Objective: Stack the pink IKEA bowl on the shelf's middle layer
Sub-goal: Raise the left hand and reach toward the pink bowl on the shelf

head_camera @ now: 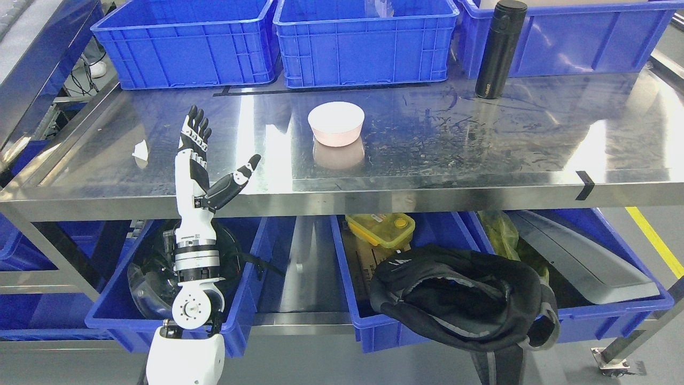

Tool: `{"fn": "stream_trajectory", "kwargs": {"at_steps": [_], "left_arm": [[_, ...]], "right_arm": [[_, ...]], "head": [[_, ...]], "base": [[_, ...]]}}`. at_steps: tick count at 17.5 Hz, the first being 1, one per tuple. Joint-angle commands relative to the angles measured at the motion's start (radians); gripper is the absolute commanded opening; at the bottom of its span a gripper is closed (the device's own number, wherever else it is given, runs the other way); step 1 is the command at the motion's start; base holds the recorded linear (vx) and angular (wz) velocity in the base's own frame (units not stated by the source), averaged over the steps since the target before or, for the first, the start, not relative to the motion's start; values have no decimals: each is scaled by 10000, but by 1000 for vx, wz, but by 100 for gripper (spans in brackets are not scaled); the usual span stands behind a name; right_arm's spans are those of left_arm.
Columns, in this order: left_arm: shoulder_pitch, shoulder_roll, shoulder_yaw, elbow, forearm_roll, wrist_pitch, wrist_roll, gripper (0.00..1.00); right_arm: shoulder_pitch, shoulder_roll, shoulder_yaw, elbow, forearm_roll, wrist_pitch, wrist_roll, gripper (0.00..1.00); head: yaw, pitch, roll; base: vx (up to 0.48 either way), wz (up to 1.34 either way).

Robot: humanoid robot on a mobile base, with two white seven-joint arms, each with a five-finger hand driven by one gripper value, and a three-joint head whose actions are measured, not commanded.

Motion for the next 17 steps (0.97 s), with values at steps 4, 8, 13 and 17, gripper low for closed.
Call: {"fn": "stream_trajectory", "kwargs": {"at_steps": [4,8,13,17], "left_arm": [[-228,182,69,60,215,11,-60,100],[-1024,2571,162,336,-609,316,-564,100],[-3124,3835,54,551,-5802,379,-4740,100],[-4598,3835,-1032,1577,-10116,364,-6671,99]], "right_arm": [[153,-174,0,-175,0,-5,3,100],[153,-174,0,-175,0,-5,3,100],[153,-174,15,-175,0,-5,3,100],[153,-174,0,-175,0,-5,3,100]], "head": [[0,0,0],[0,0,0],[0,0,0],[0,0,0]], "base": [[0,0],[0,0],[0,0],[0,0]]}}
